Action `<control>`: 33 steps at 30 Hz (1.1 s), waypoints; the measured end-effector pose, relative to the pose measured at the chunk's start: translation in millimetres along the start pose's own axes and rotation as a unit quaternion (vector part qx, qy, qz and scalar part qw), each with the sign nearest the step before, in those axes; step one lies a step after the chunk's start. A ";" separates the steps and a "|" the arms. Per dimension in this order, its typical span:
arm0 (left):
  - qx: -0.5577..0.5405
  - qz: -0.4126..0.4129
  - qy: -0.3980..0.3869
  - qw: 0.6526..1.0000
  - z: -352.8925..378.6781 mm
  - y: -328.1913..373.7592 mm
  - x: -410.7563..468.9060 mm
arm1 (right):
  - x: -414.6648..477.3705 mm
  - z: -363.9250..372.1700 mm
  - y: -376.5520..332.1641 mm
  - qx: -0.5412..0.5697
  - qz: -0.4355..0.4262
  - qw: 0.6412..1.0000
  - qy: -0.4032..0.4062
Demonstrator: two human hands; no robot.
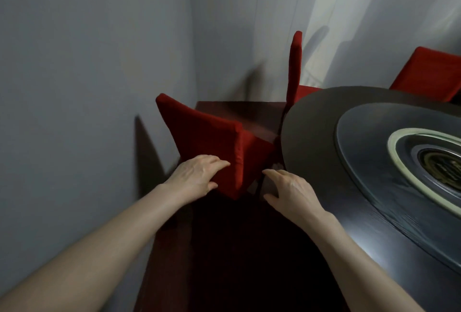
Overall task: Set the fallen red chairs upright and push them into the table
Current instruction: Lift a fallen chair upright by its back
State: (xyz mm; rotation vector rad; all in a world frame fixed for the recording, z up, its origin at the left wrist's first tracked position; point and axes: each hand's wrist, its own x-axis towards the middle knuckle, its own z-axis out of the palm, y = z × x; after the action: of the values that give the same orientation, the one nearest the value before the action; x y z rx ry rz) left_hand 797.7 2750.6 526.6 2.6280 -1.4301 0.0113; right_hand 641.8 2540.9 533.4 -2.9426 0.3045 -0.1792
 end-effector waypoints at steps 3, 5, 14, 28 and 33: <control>0.000 0.014 -0.013 1.000 -4.9 -64.8 38.2 | 51.5 12.1 -17.0 0.005 0.019 1.000 -0.001; 0.000 0.021 -0.021 1.000 -2.7 -95.3 64.9 | 80.3 18.7 -19.8 0.002 0.032 0.999 0.000; 0.038 0.027 -0.048 0.998 17.7 -213.0 191.4 | 250.6 55.8 -16.6 0.045 0.044 0.998 0.017; 0.020 0.187 -0.207 0.960 62.6 -314.4 298.2 | 357.5 118.3 -40.3 -0.031 0.178 0.968 -0.172; -0.018 0.218 -0.226 0.949 68.6 -324.9 299.6 | 351.7 123.7 -53.3 -0.054 0.189 0.971 -0.135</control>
State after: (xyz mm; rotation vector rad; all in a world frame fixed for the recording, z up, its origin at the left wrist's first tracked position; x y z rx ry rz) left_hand 1228.2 2665.0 440.6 2.3170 -2.1035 -0.5939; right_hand 1010.8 2537.5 458.1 -2.8911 0.8418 0.2963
